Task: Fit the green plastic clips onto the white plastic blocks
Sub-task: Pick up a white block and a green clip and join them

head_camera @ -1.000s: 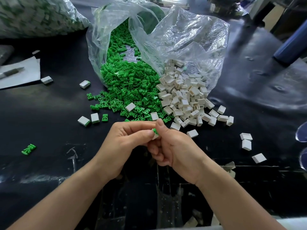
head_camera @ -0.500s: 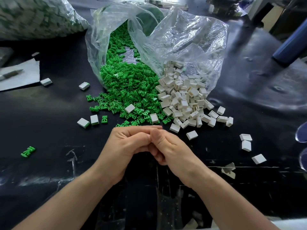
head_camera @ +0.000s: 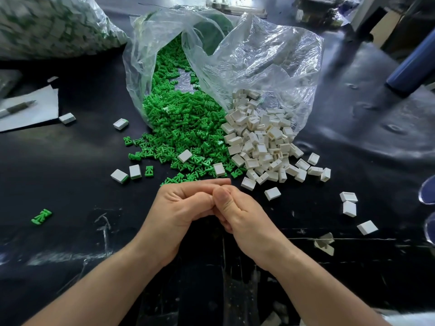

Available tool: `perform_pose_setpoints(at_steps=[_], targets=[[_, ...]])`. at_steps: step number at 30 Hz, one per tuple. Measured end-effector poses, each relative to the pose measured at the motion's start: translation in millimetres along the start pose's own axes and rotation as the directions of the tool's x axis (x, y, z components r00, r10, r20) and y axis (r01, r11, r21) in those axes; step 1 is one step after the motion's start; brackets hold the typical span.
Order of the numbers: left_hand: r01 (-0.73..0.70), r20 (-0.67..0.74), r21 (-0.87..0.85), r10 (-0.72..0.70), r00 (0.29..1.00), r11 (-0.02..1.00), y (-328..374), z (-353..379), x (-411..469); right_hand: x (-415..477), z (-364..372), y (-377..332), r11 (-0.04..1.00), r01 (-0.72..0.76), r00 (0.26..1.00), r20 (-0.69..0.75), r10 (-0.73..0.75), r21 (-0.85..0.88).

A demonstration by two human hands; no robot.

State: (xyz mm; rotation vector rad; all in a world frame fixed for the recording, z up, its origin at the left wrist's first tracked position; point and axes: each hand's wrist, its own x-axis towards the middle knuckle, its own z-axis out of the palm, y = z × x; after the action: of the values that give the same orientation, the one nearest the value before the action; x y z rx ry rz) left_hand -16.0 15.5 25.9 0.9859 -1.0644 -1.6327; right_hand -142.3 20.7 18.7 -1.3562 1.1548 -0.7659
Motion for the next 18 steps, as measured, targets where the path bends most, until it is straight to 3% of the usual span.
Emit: perform_pose_setpoints(at_steps=[18], targets=[[-0.007,-0.041,-0.007,0.007,0.999,1.0,-5.5,-1.8,0.2,1.3,5.0,8.4,0.994,0.034,0.997,-0.072,-0.041,-0.101]])
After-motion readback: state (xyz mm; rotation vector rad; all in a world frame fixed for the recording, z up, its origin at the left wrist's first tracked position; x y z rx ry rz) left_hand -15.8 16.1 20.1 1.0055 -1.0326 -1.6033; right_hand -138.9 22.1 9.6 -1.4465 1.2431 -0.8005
